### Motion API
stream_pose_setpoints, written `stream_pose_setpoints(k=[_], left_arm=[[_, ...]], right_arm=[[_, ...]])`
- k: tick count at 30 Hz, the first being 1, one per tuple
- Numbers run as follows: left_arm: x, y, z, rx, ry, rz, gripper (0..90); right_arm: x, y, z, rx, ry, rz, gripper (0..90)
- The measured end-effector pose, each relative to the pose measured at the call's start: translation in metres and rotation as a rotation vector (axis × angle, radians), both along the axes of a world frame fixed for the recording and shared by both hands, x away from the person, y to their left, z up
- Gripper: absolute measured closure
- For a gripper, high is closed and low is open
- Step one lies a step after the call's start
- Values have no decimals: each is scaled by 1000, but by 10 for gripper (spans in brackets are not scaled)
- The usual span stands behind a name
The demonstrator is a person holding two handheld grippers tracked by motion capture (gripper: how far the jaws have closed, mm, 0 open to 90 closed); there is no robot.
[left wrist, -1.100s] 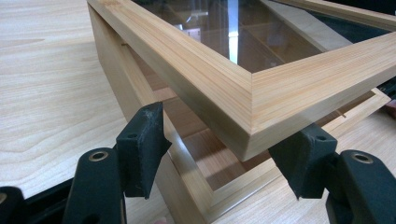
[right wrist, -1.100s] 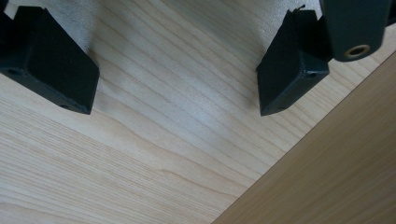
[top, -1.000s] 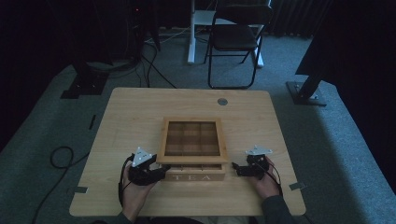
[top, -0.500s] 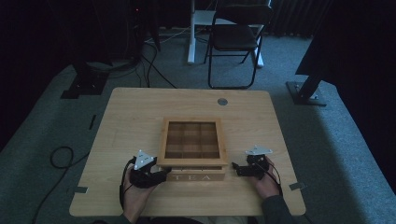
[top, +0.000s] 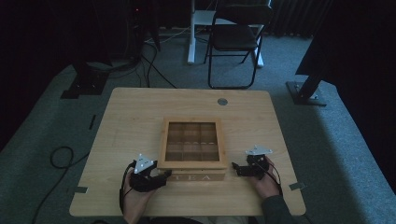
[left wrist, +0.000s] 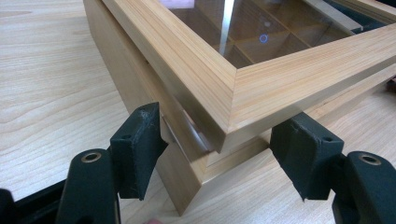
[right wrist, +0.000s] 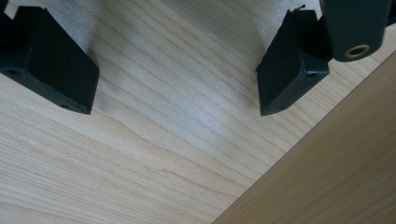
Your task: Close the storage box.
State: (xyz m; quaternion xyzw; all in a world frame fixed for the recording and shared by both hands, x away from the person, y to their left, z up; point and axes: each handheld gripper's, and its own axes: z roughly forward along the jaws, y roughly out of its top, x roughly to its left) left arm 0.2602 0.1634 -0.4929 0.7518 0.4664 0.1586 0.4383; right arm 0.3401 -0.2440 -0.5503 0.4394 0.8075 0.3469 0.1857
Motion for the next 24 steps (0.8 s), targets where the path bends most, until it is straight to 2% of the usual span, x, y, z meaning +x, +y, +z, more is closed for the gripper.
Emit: stream_pose_setpoints(k=[24], left_arm=[[-8, 1, -14, -14, 45, -2, 337]], right_arm=[[0, 0, 0, 0, 0, 0, 125]])
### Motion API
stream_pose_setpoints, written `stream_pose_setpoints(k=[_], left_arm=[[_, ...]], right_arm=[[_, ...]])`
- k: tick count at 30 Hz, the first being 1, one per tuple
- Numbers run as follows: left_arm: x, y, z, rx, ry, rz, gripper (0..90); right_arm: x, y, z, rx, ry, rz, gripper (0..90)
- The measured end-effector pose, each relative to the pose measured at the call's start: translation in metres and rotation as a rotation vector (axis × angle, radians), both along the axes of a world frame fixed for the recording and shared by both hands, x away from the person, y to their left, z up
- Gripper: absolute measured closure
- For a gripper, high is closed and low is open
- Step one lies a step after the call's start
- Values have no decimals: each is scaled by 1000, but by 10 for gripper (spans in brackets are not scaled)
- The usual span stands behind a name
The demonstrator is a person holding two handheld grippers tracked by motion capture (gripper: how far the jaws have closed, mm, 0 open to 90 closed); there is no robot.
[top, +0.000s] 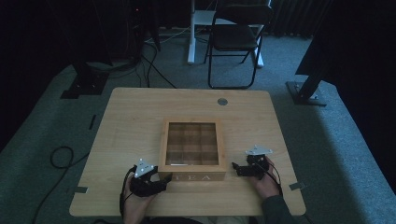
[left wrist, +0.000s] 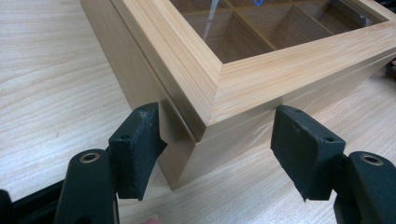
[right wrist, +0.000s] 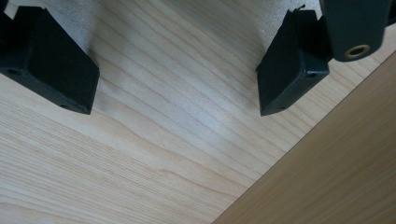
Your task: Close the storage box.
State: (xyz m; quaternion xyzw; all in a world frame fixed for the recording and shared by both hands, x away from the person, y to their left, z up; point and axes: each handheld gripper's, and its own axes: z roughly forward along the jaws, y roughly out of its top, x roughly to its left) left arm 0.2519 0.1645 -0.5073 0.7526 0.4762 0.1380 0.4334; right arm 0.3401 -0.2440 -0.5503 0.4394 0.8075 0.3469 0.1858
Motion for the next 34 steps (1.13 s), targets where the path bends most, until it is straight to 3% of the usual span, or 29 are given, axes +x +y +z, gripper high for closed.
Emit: stream_pose_setpoints(k=[2, 5, 13, 28, 34], left_arm=[[-1, 1, 0, -3, 3, 3, 337], [-4, 6, 4, -56, -12, 18, 334], [-7, 19, 11, -104, -58, 68, 335], [-5, 28, 27, -113, -139, 92, 335], [-5, 29, 26, -98, -151, 107, 335]], right_arm=[[0, 0, 0, 0, 0, 0, 125], [0, 0, 0, 0, 0, 0, 125], [0, 0, 0, 0, 0, 0, 125], [0, 0, 0, 0, 0, 0, 125], [0, 0, 0, 0, 0, 0, 125]])
